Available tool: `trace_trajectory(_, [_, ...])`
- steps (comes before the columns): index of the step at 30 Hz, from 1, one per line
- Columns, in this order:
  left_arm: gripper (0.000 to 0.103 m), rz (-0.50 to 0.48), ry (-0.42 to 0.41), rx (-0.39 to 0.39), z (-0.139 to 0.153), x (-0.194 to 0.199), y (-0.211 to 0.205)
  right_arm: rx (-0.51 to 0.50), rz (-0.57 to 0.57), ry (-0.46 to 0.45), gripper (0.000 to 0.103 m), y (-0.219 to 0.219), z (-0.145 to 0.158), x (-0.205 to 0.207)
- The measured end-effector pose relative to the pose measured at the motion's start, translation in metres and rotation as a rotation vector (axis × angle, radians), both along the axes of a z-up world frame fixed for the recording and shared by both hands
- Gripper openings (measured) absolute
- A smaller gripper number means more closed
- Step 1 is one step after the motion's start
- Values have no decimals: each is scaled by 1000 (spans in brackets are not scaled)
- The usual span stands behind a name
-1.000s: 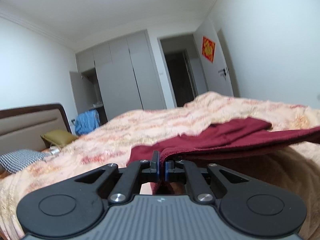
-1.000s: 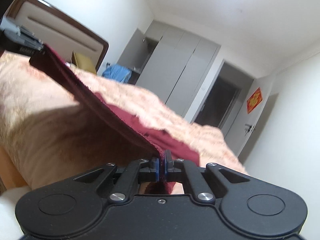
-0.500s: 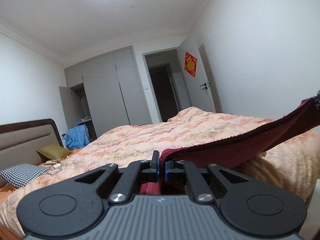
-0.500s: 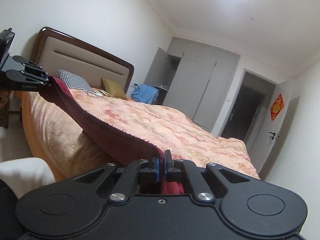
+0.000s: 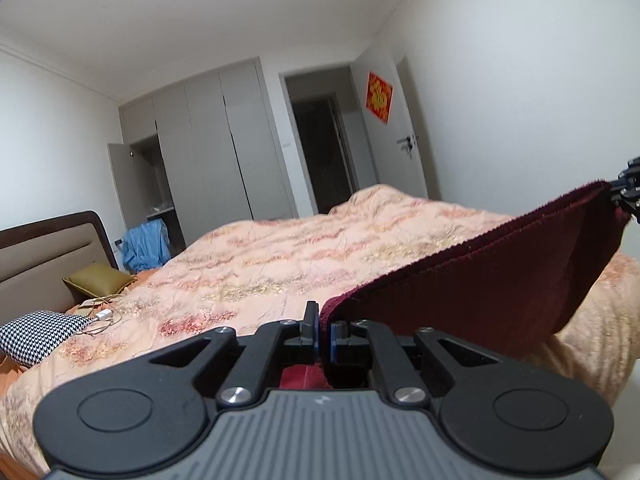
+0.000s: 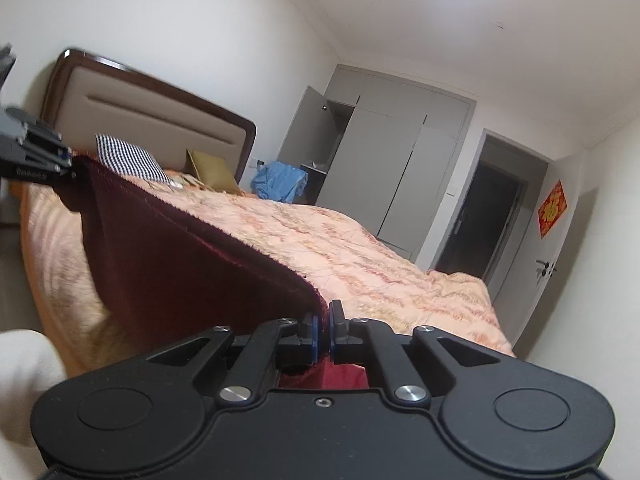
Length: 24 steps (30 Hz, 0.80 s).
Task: Fold small clothes
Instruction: 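Lift the hem with both grippers and fold it toward the collar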
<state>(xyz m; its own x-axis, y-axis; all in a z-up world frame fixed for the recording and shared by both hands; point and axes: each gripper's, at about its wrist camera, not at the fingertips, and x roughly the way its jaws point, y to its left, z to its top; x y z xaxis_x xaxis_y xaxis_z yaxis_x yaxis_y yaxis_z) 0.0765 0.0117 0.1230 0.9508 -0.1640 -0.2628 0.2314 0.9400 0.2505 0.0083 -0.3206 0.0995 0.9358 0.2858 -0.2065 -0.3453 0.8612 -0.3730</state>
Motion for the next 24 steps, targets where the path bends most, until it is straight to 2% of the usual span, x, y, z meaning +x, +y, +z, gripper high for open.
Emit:
trace_trajectory(6, [5, 5, 67, 28, 8, 92, -6, -53, -34, 33, 5, 10, -8, 105])
trace_trajectory(10, [6, 15, 85, 117, -4, 162, -21, -37, -63, 107, 5, 11, -25, 173])
trace_trajectory(15, [6, 22, 171, 145, -38, 241, -32, -22, -86, 221, 5, 11, -59, 245])
trace_trajectory(22, [6, 25, 342, 90, -98, 316, -23, -14, -83, 359, 6, 16, -106, 313])
trace_trajectory(24, [6, 25, 385, 74, -115, 329, -18, 1, -85, 394, 14, 16, -116, 324])
